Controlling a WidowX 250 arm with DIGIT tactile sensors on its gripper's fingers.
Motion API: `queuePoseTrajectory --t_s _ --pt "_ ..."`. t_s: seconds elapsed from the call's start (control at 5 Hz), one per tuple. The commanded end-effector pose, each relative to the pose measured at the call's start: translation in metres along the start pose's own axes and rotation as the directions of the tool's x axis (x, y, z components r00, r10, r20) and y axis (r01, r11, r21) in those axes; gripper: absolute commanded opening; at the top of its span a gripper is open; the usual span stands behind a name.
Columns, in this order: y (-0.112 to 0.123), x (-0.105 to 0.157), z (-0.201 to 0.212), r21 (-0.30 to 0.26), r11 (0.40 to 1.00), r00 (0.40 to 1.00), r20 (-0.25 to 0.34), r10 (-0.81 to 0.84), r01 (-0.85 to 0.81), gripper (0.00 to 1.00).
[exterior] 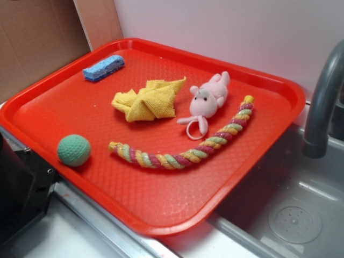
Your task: Grab the blue sponge.
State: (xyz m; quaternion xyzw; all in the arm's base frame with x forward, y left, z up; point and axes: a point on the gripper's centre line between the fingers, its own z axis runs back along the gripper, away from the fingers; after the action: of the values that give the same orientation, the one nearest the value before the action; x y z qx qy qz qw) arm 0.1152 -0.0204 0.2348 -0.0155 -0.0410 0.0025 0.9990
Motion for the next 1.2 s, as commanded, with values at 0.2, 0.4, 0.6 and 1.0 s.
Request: queuePoseTrajectory --t_s 0.2,0.4,0.6,1.0 --pt "0.040 0.006 -0.030 0.031 0.994 0.994 0.046 0.103 -0.104 1.00" --pt "0.070 0.011 -0.061 -0.015 0.990 0.988 0.059 0.141 -0.140 1.00" --pt "0.070 0.011 -0.061 -0.015 0.990 0.988 0.059 0.141 -0.140 1.00" --pt "0.070 0.011 -0.061 -0.015 0.990 0.988 0.059 0.141 -0.140 1.00"
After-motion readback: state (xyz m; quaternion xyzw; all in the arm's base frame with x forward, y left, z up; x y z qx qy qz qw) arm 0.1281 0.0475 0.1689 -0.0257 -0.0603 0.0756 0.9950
